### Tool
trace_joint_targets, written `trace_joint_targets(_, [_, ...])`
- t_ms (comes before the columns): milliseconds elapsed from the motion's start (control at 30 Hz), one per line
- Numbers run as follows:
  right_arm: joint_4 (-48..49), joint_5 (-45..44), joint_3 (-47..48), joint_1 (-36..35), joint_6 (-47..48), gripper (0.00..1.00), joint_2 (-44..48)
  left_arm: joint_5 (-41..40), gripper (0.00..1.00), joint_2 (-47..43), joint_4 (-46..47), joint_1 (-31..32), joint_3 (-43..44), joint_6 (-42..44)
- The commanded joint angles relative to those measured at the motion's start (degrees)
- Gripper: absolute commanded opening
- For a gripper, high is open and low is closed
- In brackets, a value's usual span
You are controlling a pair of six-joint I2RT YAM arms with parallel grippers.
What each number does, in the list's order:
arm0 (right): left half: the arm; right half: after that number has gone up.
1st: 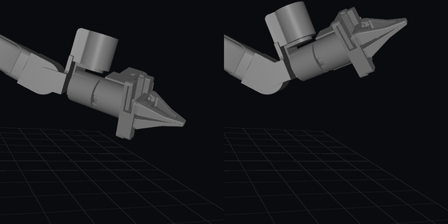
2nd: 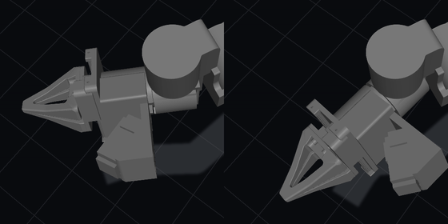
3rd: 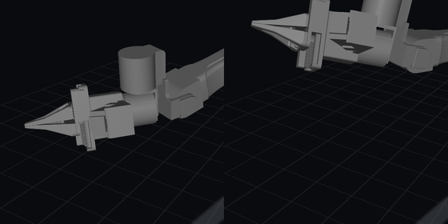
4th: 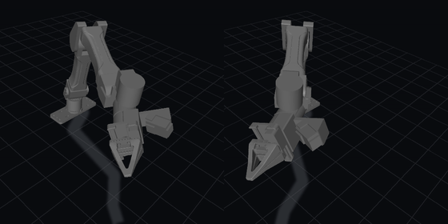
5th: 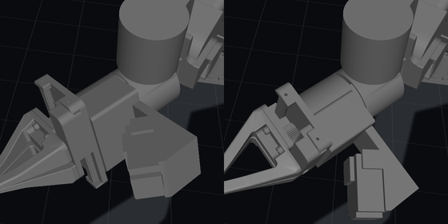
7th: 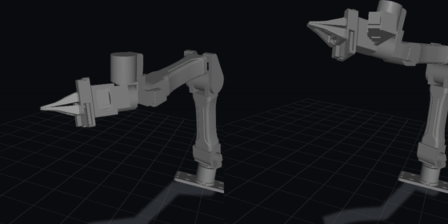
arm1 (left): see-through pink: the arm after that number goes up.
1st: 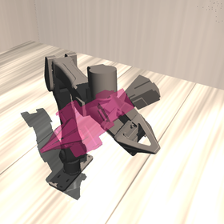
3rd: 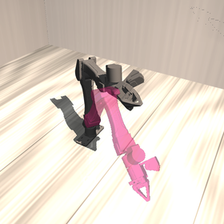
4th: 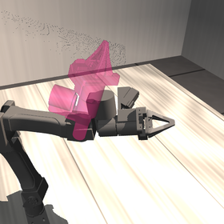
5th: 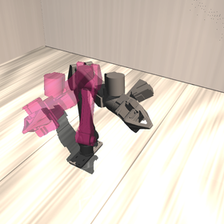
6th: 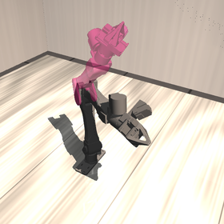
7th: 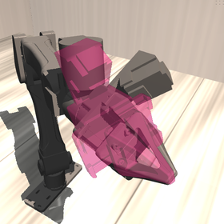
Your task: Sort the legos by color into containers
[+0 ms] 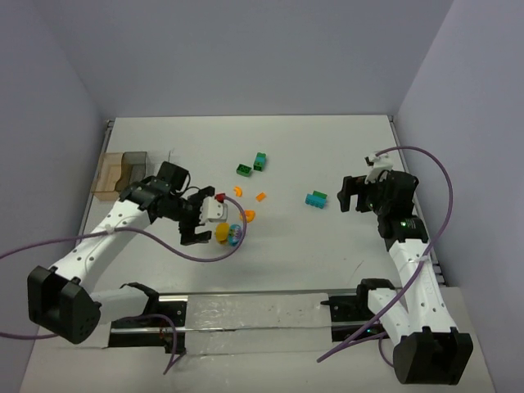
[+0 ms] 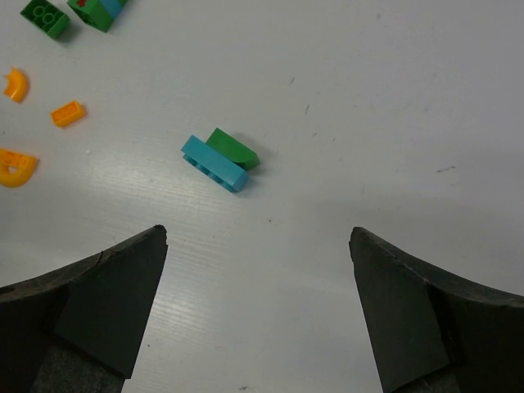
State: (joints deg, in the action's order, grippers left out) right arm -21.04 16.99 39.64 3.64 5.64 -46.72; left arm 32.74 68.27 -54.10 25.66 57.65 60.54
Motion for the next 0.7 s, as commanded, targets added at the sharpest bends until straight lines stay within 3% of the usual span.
trace_joint_targets(0, [1.3, -0.2, 0.5, 0.2, 0.6, 1.00, -0.7, 1.3, 0.99, 4.9, 5.4, 3.3, 0.4, 5.4])
trace_joint_targets(167, [1.2, -0.8, 0.5, 0.2, 0.9, 1.00, -0.7, 3.4, 0.99, 10.5, 8.0, 4.4, 2.0, 7.8])
trace_joint_targets(667, [0.7, -0.8, 0.8, 0.2, 1.0, 1.00, -1.6, -4.1, 0.99, 22.6, 17.7, 5.5, -1.1, 4.2])
